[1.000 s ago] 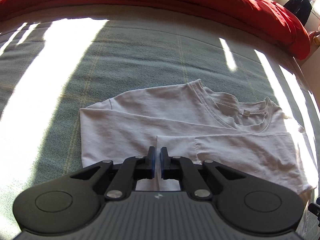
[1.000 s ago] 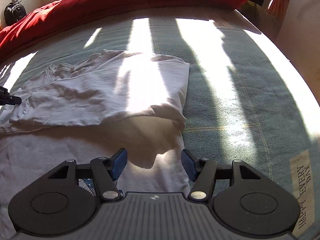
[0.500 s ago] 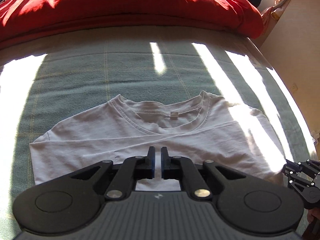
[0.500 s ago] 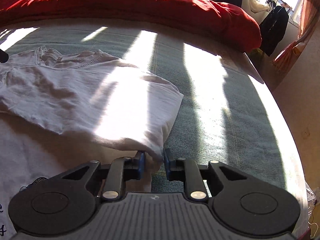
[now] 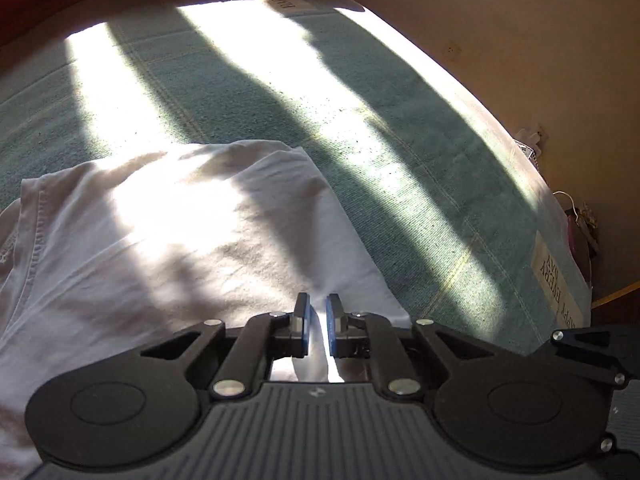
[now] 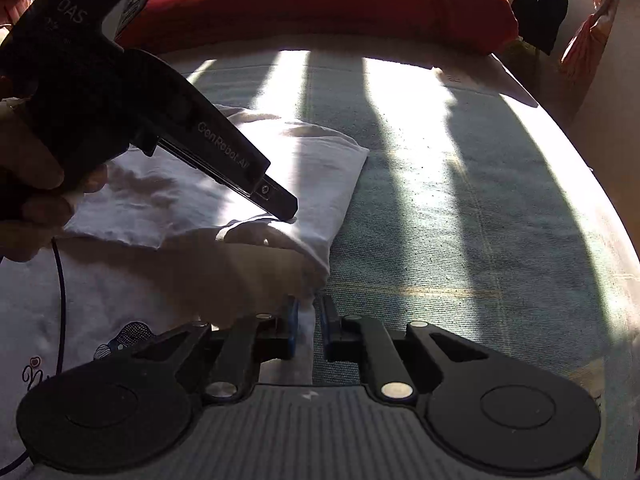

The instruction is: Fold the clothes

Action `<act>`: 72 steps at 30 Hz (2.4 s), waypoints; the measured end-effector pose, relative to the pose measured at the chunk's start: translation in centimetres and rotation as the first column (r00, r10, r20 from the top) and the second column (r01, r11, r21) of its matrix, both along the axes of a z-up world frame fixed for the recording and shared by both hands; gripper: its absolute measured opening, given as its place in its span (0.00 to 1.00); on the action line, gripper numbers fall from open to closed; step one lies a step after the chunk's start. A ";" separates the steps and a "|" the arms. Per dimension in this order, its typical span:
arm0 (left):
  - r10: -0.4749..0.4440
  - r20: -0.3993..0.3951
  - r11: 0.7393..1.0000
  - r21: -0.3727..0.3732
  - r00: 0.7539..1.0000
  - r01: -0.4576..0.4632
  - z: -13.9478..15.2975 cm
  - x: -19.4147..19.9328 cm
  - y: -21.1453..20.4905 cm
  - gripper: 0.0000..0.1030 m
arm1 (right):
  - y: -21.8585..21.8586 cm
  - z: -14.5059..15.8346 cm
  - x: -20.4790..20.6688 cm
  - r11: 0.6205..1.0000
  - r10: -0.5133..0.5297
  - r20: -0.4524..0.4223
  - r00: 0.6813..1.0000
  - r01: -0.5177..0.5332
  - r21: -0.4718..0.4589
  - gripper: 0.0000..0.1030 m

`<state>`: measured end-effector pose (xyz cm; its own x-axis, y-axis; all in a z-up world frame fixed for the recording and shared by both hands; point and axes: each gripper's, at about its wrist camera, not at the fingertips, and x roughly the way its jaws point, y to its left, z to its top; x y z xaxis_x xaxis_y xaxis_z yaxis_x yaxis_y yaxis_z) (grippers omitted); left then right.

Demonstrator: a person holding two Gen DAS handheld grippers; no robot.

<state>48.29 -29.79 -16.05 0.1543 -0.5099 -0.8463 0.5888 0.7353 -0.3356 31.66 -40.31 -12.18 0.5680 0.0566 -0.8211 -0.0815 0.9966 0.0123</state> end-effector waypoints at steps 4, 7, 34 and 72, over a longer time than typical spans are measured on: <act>0.055 -0.007 0.998 -0.030 0.998 -0.055 1.9 0.1 2.3 0.14 | -0.7 0.2 -0.9 0.999 -0.005 0.000 1.000 0.005 0.044 0.15; 0.144 0.008 0.989 -0.040 0.990 -0.144 3.9 0.1 6.3 0.26 | -0.8 0.5 -1.0 0.999 -0.013 0.007 1.000 0.012 0.050 0.15; 0.775 -0.325 0.529 -0.137 0.542 -0.838 -1.4 -2.7 36.9 0.59 | 8.1 2.7 1.1 0.991 0.103 0.016 0.995 -0.104 0.082 0.24; 0.665 -0.080 0.745 -0.007 0.743 -0.667 2.0 -1.2 35.2 0.00 | 7.2 2.1 1.8 0.999 0.042 -0.017 0.999 -0.042 0.013 0.30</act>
<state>47.06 5.44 -14.06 0.4088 -0.3269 -0.8521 -0.0717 0.9193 -0.3871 33.49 -33.11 -10.12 0.5504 0.0903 -0.8300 -0.1231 0.9920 0.0264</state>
